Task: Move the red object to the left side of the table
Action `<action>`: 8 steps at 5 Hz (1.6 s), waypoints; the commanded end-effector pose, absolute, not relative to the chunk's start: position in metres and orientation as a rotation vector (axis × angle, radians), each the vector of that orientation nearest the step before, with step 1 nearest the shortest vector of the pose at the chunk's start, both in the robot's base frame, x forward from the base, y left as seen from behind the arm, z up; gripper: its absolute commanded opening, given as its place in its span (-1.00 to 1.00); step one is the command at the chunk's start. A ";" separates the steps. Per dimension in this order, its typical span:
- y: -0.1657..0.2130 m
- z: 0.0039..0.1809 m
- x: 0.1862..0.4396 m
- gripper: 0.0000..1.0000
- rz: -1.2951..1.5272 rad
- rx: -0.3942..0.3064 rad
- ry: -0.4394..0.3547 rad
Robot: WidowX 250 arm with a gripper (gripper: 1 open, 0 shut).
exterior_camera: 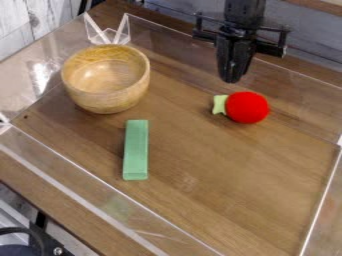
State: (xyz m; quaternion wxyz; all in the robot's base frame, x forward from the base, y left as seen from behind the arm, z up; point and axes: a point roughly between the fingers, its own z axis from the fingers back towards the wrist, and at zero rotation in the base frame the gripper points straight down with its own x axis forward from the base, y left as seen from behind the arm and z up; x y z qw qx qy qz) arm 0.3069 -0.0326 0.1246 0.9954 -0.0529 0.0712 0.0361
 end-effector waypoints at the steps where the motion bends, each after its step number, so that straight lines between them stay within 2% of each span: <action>1: -0.035 0.133 0.311 1.00 0.068 -0.107 0.079; 2: -0.039 0.120 0.312 1.00 0.069 -0.107 0.089; 6: -0.054 0.083 0.327 1.00 0.851 -0.256 -0.003; 8: -0.059 0.064 0.340 1.00 1.163 -0.290 -0.054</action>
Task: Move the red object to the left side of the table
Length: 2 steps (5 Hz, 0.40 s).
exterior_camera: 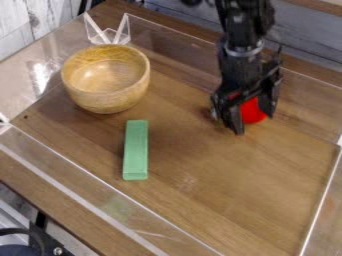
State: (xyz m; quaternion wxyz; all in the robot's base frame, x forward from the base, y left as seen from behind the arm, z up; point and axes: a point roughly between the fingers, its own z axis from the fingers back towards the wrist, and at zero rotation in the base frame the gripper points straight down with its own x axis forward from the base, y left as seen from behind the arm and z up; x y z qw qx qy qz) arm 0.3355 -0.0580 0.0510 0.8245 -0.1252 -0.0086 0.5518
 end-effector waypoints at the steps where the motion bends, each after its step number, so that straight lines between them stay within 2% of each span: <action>1: -0.061 0.056 0.344 1.00 1.231 -0.297 -0.073; 2: -0.060 0.053 0.350 1.00 1.268 -0.300 -0.082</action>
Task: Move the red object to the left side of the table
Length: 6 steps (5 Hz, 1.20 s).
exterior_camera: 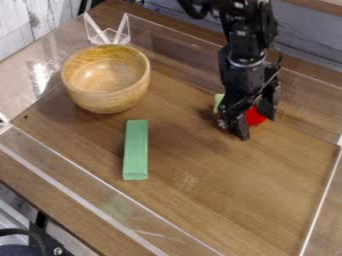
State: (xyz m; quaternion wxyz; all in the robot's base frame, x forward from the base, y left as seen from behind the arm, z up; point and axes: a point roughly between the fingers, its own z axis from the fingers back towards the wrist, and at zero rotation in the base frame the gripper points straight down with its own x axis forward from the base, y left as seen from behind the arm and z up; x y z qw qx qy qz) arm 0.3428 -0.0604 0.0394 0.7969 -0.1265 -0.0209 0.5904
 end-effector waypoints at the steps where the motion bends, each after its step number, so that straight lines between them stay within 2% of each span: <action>1: -0.057 0.051 0.357 1.00 1.295 -0.305 -0.089; 2: -0.052 0.050 0.363 1.00 1.317 -0.308 -0.098; 3: -0.047 0.050 0.367 -1.00 1.330 -0.309 -0.106; 4: -0.043 0.049 0.369 1.00 1.341 -0.303 -0.114; 6: -0.035 0.047 0.373 1.00 1.364 -0.294 -0.129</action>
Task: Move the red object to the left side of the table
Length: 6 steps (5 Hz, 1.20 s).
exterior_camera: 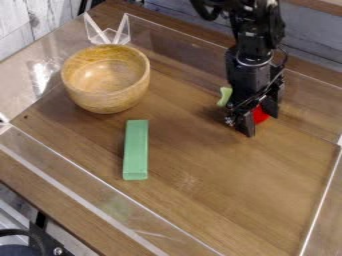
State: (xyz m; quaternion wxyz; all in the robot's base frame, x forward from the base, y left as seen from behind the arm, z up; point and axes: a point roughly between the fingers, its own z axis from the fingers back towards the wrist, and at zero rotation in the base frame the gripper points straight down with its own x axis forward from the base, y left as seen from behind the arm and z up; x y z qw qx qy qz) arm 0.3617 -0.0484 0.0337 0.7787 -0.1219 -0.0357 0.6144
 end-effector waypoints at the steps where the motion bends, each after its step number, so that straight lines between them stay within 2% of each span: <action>1: -0.030 0.046 0.375 1.00 1.378 -0.290 -0.135; 6: -0.013 0.041 0.380 1.00 1.448 -0.266 -0.167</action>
